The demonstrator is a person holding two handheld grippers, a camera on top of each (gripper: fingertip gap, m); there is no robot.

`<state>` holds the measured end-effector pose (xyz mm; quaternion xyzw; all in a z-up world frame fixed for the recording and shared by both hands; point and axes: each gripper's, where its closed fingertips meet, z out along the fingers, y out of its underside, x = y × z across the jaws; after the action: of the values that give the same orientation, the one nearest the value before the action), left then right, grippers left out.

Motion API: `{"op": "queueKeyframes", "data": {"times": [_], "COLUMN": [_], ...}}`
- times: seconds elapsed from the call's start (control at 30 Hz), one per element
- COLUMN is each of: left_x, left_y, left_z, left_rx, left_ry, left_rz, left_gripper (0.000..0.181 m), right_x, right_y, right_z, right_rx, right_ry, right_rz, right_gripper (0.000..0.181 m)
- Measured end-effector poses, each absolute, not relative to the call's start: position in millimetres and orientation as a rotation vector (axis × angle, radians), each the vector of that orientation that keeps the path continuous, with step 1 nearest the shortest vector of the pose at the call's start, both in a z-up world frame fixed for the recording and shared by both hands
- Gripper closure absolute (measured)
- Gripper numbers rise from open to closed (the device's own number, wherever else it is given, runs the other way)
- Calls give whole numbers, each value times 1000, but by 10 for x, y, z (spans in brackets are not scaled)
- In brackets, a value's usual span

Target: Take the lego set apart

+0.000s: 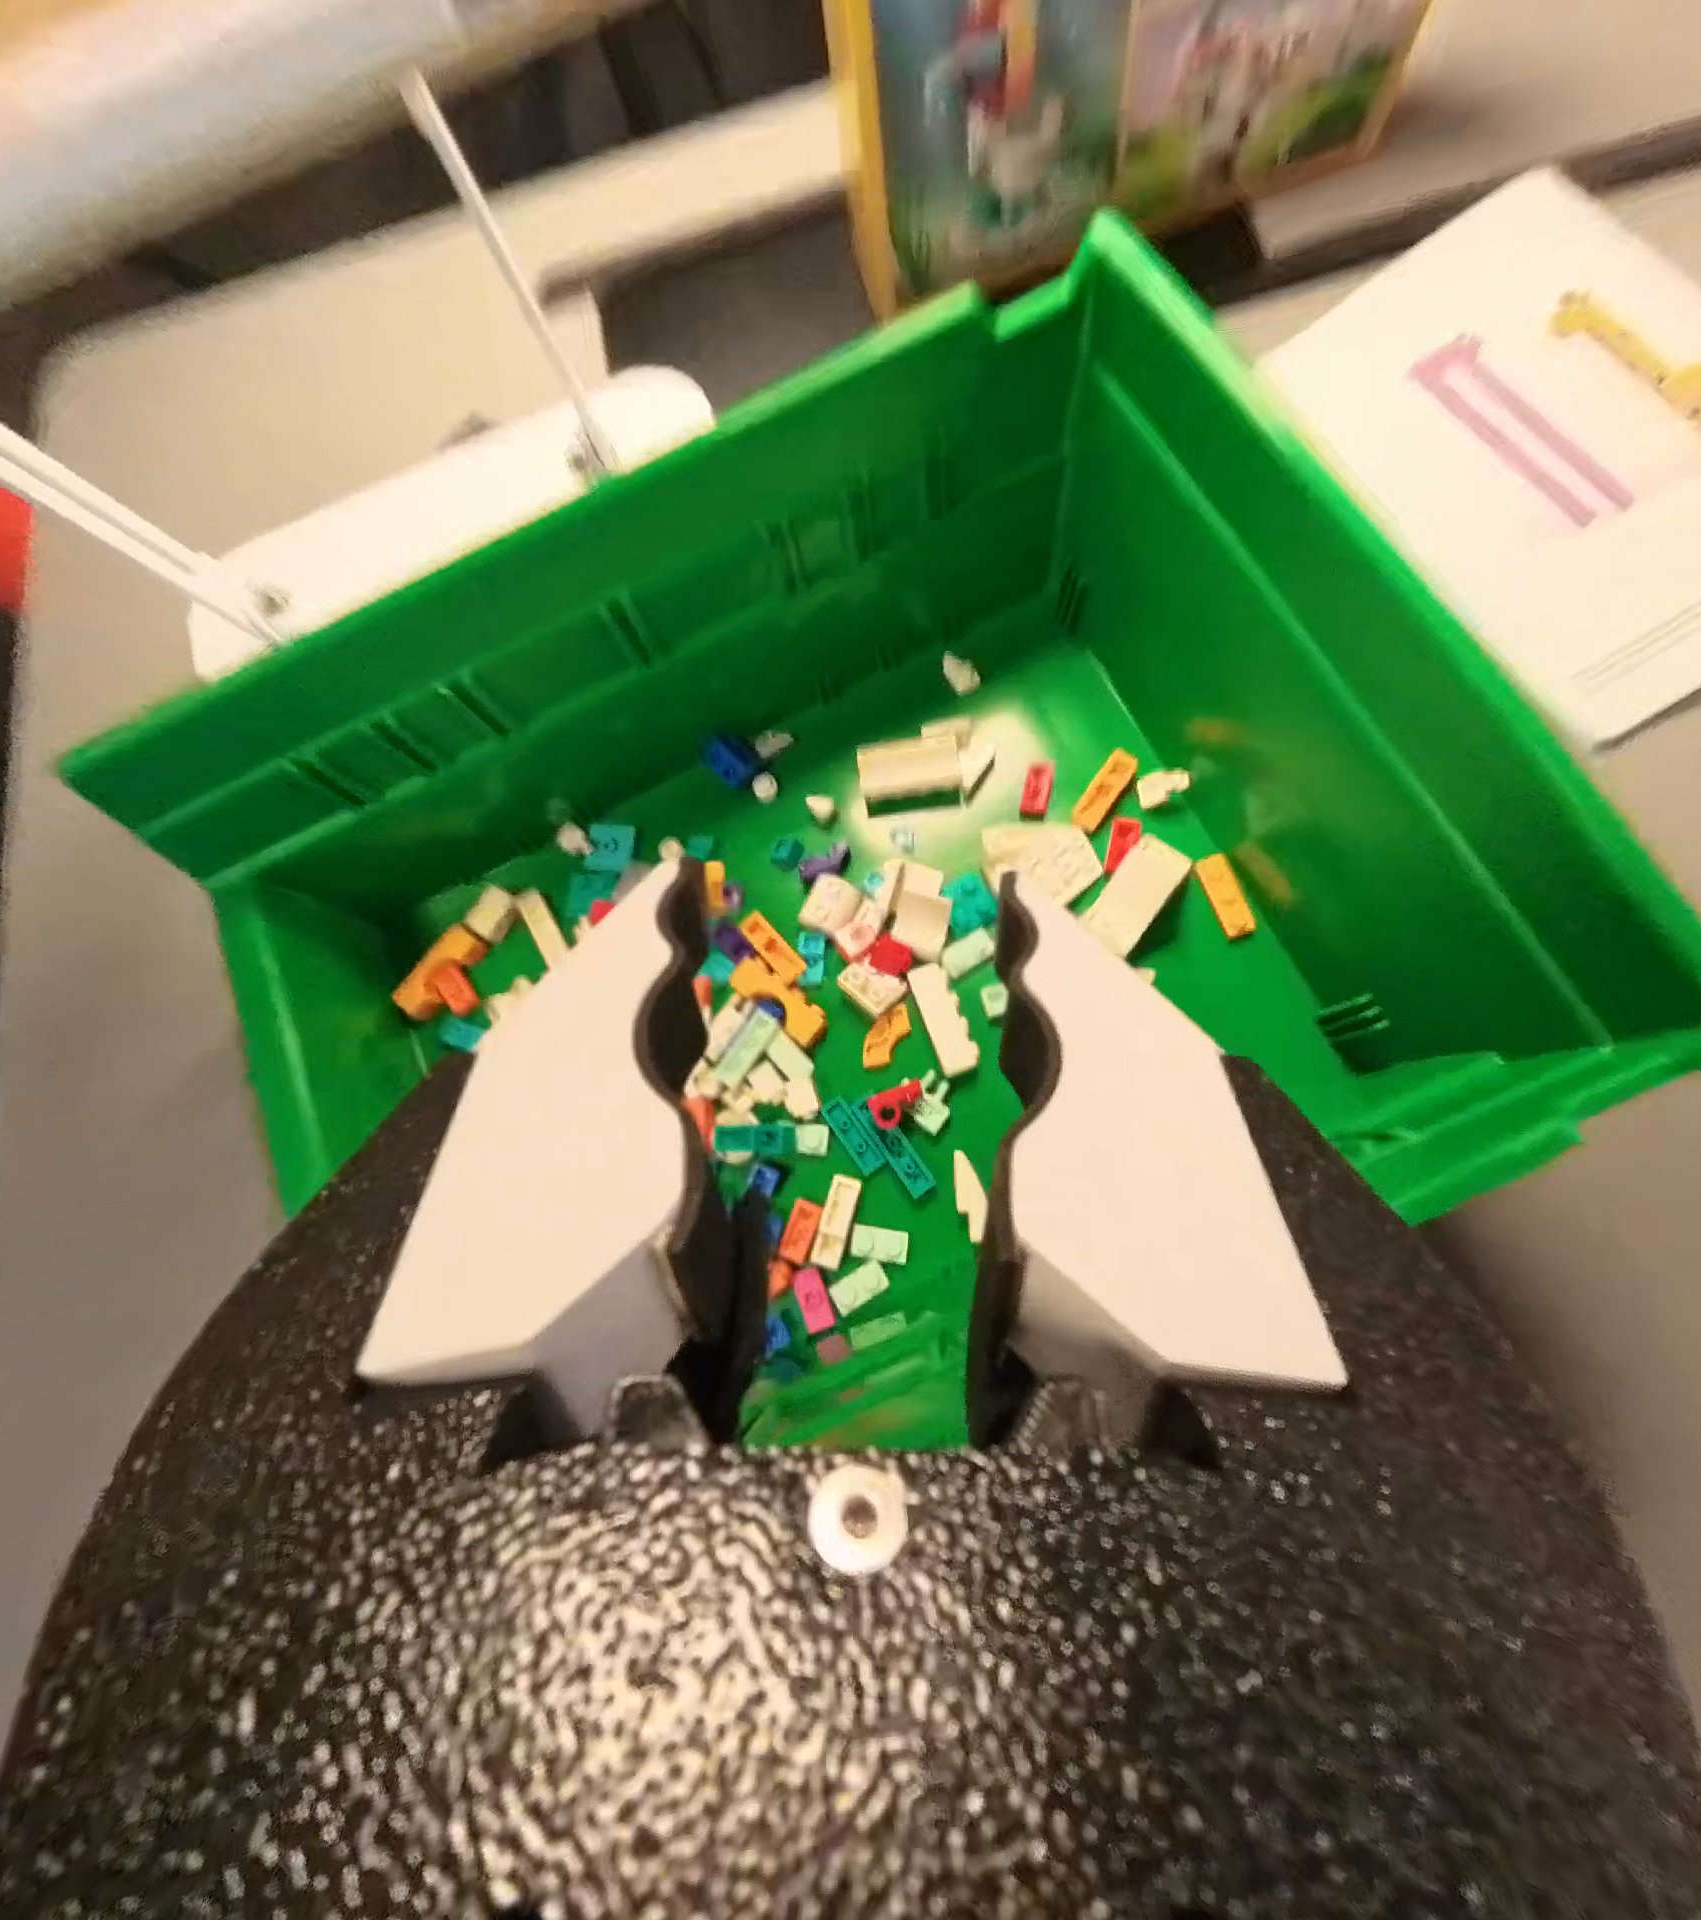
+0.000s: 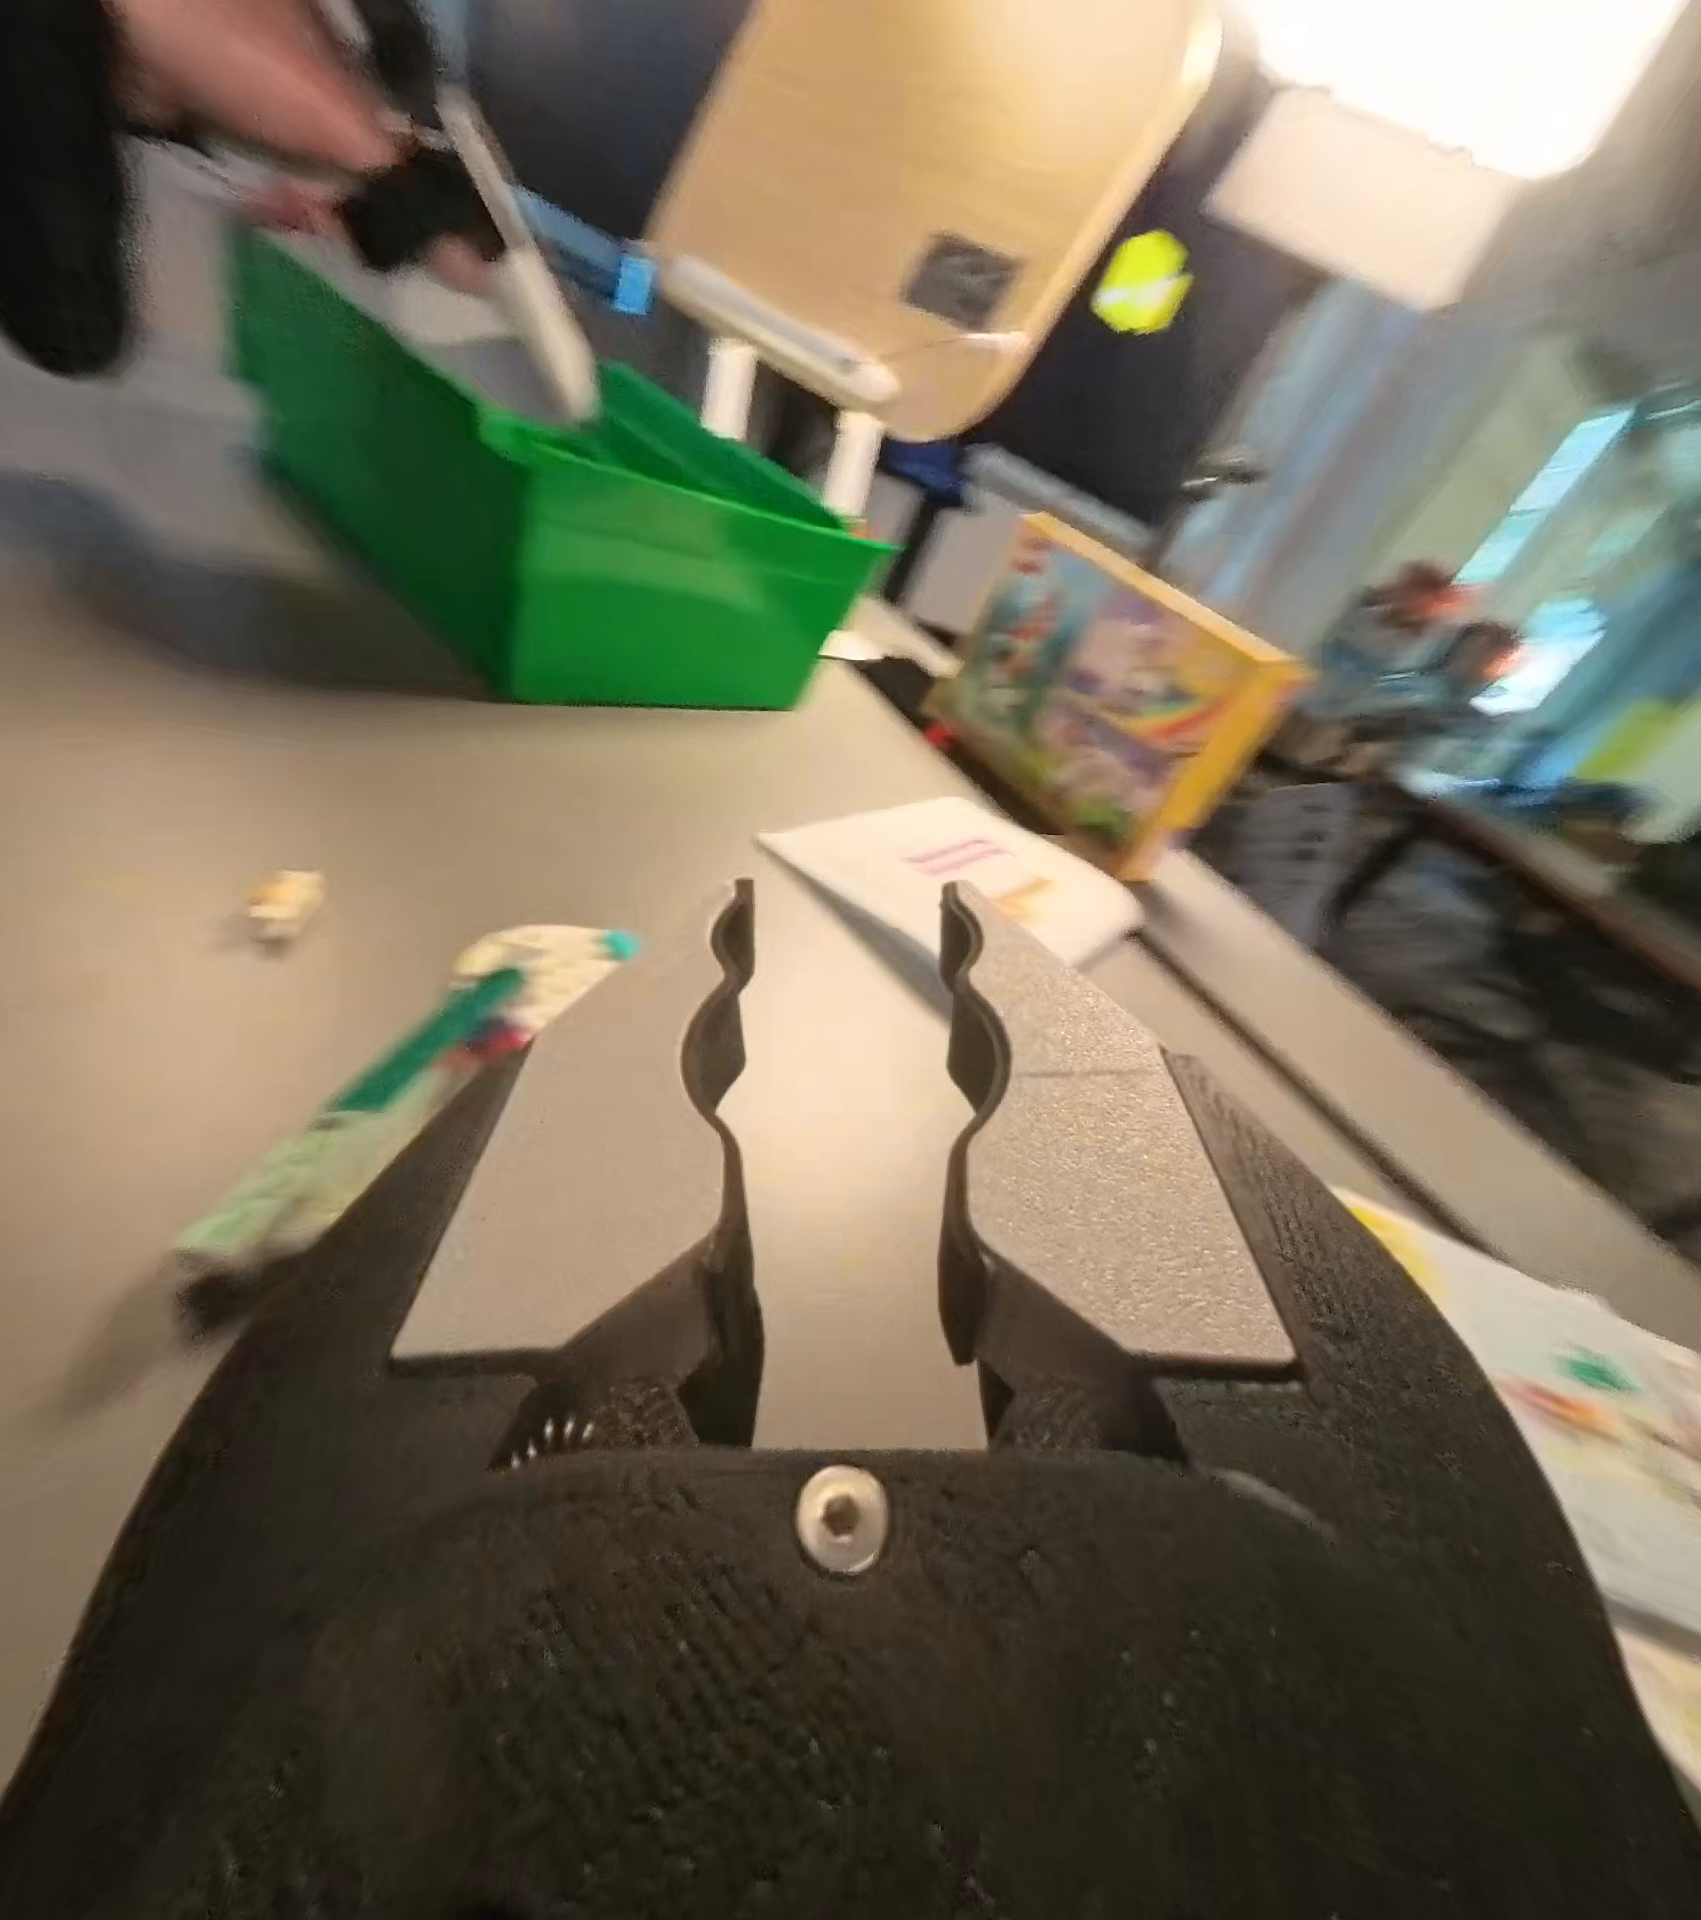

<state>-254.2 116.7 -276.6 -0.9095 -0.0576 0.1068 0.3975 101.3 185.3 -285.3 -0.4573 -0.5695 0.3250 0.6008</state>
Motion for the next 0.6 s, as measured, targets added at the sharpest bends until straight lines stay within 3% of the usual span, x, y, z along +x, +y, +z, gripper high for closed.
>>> {"op": "queueKeyframes", "data": {"times": [0.2,0.5,0.6], "left_x": [-1857,-2223,-2220], "left_y": [1158,1228,1258], "left_z": [-2154,-2666,-2789], "left_rx": [-2058,-2265,-2317], "left_ry": [82,12,52], "left_rz": [444,325,185], "left_gripper": [128,131,154], "right_x": [962,926,930], "right_y": [1415,1368,1409], "right_z": [-3295,-3350,-3296], "right_rx": [-1411,-1383,-1374], "right_ry": [-1637,-1664,-1621], "right_rz": [1071,1050,1074], "right_gripper": [125,128,129]}}
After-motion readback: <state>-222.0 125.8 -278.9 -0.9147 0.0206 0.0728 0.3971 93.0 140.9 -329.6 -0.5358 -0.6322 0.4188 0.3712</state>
